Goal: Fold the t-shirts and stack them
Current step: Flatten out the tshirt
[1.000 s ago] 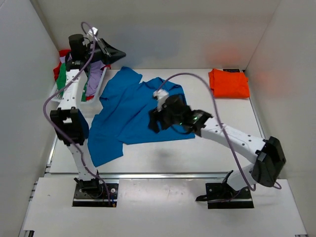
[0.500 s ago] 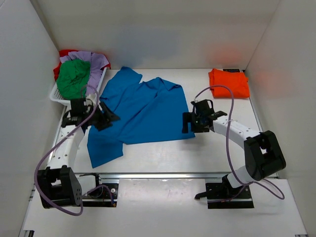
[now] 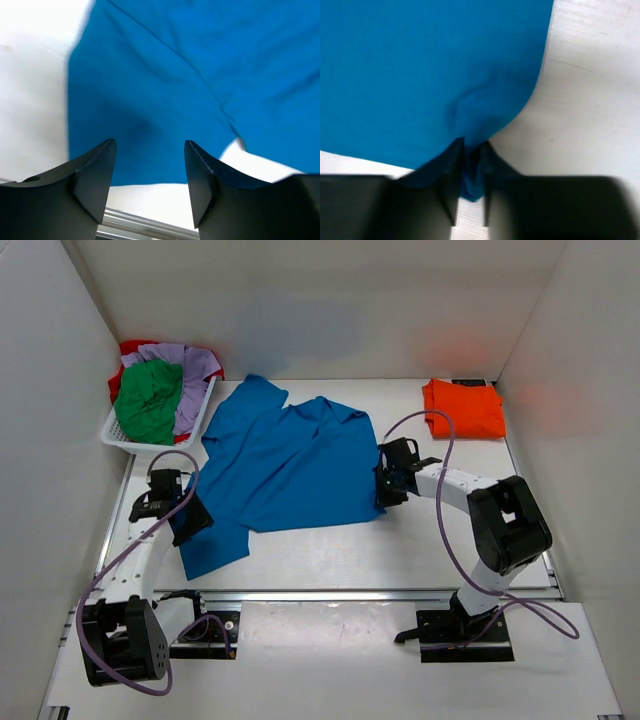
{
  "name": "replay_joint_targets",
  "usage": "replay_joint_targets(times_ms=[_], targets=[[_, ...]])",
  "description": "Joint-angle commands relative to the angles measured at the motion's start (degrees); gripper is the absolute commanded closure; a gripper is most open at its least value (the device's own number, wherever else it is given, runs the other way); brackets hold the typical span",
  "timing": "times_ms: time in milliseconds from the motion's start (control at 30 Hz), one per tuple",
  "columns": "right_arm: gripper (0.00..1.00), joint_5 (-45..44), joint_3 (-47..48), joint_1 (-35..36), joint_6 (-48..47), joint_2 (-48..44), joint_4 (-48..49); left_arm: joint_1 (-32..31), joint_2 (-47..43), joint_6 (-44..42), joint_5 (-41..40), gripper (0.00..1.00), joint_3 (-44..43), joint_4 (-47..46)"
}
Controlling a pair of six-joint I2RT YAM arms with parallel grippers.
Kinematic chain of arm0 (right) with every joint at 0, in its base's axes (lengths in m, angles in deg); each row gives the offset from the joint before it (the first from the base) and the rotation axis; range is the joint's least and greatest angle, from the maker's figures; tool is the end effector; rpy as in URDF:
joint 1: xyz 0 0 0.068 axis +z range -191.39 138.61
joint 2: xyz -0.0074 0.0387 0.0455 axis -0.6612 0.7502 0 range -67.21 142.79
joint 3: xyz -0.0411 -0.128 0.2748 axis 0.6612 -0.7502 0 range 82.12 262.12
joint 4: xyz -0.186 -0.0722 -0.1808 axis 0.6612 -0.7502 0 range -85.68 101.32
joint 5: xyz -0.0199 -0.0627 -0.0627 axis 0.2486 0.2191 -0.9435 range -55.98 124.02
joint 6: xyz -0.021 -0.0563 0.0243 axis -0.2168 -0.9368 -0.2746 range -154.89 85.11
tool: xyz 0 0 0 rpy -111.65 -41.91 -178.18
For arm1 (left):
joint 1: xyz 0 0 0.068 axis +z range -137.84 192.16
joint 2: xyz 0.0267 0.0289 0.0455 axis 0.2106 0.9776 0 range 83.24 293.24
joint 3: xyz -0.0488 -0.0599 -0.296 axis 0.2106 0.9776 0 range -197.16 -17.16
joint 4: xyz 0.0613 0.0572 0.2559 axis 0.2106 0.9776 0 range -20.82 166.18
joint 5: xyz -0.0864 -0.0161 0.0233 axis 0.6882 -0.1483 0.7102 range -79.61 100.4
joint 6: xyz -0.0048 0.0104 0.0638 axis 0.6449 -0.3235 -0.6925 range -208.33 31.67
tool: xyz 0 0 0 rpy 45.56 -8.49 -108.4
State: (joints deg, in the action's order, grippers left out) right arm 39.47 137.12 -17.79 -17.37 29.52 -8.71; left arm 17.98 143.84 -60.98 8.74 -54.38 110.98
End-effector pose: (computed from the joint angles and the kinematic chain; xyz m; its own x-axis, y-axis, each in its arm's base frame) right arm 0.3122 0.1416 0.1761 -0.9022 -0.0673 -0.4260 -0.1764 0.9589 0.2222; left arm 0.1813 0.0199 0.2147 -0.7500 -0.5381 -0.3847 -0.5157 0.8399 -0.1695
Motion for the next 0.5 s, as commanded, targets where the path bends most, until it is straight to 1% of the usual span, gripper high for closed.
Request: replay_joint_targets(times_ms=[0,67,133,200,233,267,333,433,467], targets=[[1.00,0.70,-1.03,-0.38,-0.55,3.46,-1.85,1.64,-2.94,-1.33,-7.85,0.33,-1.55,1.18],[1.00,-0.09,-0.95,-1.00,-1.60,2.86,-2.38,1.65,-3.21,-1.26,-8.45,0.33,-2.60,1.79],[1.00,-1.05,-0.95,-4.33,-2.40,1.71,-3.86,0.33,-2.51,-1.42,-9.60,0.32,-3.74,2.84],[1.00,-1.23,-1.82,-7.84,-4.41,0.14,-4.66,-0.46,-1.63,-1.25,-9.77,0.29,-4.10,3.72],[1.00,-1.23,-2.00,-10.39,-4.77,-0.22,-4.75,-0.72,-1.01,-1.86,-9.51,0.29,-4.27,4.25],[1.00,-0.45,-2.79,-11.45,-5.38,-1.27,-4.93,-1.08,-0.83,-1.60,-9.34,0.28,-4.45,3.91],[1.00,-0.71,-3.32,-15.49,-6.70,-2.51,-5.54,-3.09,0.30,-1.34,-9.51,0.28,-4.71,4.51],[1.00,0.61,-3.94,-17.35,-6.97,-3.12,-5.37,-5.03,1.10,-1.52,-8.72,0.28,-4.45,4.69],[1.00,0.79,-3.85,-17.27,-6.88,-3.12,-5.11,-7.04,1.54,-2.04,-8.63,0.29,-4.71,4.61]])
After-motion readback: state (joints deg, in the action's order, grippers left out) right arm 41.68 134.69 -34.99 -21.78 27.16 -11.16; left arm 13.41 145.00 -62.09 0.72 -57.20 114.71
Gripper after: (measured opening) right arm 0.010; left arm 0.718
